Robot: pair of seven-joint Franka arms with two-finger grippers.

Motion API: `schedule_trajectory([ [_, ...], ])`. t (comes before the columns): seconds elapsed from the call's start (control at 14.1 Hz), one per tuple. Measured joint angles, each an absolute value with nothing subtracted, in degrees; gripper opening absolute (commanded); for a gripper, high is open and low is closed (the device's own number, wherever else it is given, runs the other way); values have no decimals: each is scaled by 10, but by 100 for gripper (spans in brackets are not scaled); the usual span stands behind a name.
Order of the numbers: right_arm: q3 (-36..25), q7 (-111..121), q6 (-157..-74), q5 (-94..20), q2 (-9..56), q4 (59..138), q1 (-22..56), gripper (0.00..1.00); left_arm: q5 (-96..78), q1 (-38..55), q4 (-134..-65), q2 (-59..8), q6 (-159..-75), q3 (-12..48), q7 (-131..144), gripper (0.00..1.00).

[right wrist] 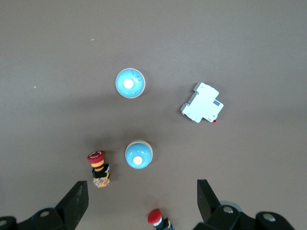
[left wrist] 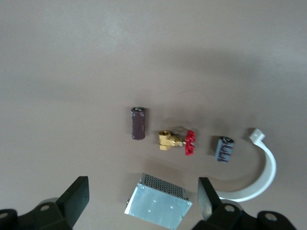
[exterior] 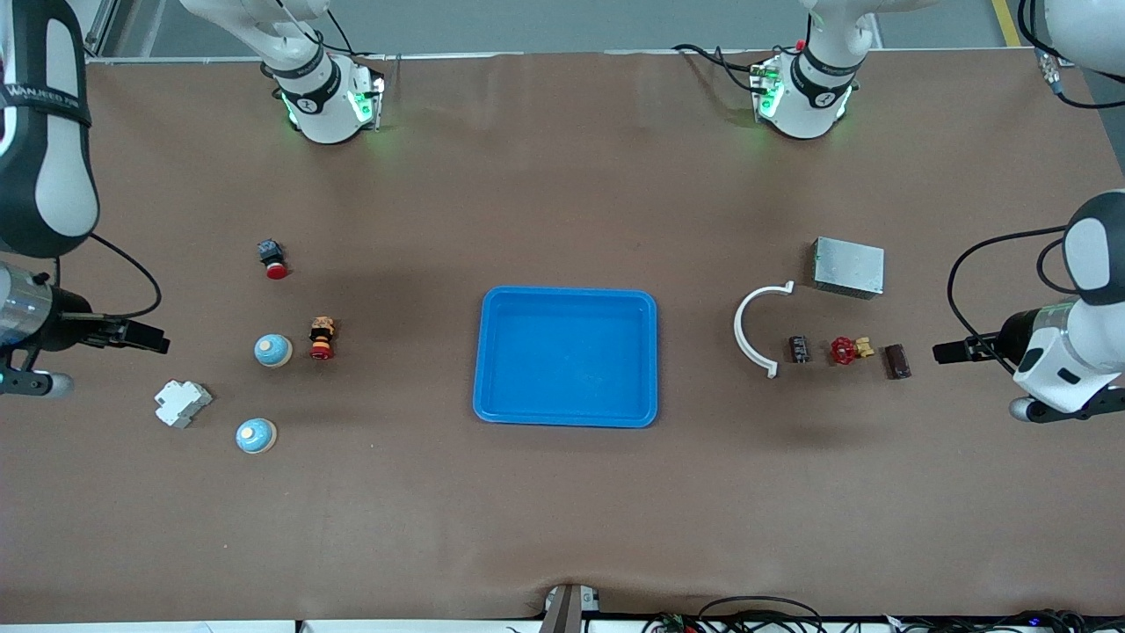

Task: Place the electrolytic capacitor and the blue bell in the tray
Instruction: 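Reach the right gripper to a blue bell while the left reaches a capacitor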

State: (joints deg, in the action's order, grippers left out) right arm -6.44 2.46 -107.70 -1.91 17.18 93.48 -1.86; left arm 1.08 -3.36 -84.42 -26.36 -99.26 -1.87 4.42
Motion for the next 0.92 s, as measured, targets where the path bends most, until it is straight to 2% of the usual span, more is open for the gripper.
schedule_trajectory([
  [0.42,-63,24,-1192,-20,206,968,-18,100,11,-38,-915,-288,-1113,-17,44,100],
  [0.92,-54,-10,-1325,-37,304,963,0,100,11,-39,-1051,-264,-1274,-17,44,100],
])
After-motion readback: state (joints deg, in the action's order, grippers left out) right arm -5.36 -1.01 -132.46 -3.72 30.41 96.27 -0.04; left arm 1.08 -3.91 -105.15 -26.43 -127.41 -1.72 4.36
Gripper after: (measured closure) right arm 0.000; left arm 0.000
